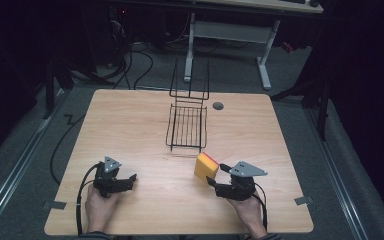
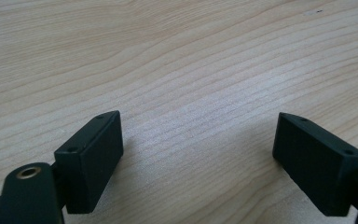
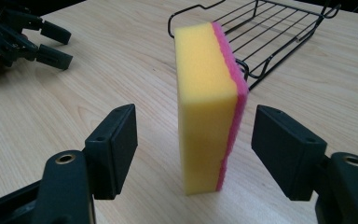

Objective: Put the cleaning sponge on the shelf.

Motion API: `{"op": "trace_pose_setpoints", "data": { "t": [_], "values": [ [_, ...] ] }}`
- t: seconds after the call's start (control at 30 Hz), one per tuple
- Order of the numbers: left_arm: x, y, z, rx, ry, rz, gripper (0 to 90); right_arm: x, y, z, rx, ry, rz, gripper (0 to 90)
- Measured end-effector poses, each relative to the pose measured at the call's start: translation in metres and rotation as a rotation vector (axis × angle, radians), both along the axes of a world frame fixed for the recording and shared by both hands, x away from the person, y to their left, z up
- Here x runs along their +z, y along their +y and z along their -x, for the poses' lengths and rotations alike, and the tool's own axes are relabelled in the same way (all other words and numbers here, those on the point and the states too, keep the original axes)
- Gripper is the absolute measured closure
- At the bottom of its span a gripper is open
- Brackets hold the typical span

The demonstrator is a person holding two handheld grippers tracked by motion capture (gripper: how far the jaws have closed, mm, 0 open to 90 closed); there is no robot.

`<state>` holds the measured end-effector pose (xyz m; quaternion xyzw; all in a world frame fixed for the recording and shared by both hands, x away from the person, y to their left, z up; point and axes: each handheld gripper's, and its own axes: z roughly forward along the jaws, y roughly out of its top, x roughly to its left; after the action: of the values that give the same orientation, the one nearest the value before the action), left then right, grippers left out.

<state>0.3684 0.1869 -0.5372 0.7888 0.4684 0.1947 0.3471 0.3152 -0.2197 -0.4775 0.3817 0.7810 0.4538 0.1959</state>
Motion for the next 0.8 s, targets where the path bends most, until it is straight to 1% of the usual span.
{"op": "trace_pose_setpoints", "data": {
  "t": [0.03, 0.17, 0.43, 0.8],
  "values": [
    [0.000, 0.000, 0.000, 0.000, 0.000, 0.000, 16.7, 0.000, 0.001, -0.001, 0.000, -0.002, -0.004, 31.9],
    [0.000, 0.000, 0.000, 0.000, 0.000, -0.001, 16.7, 0.000, 0.006, -0.006, 0.001, -0.003, 0.006, 32.4],
    [0.000, 0.000, 0.000, 0.000, -0.001, 0.000, 16.7, -0.004, 0.014, -0.017, 0.006, 0.015, 0.005, 33.7],
    [0.000, 0.000, 0.000, 0.000, -0.001, 0.000, 16.7, -0.011, 0.017, -0.027, 0.003, 0.041, 0.005, 39.3]
  ]
}}
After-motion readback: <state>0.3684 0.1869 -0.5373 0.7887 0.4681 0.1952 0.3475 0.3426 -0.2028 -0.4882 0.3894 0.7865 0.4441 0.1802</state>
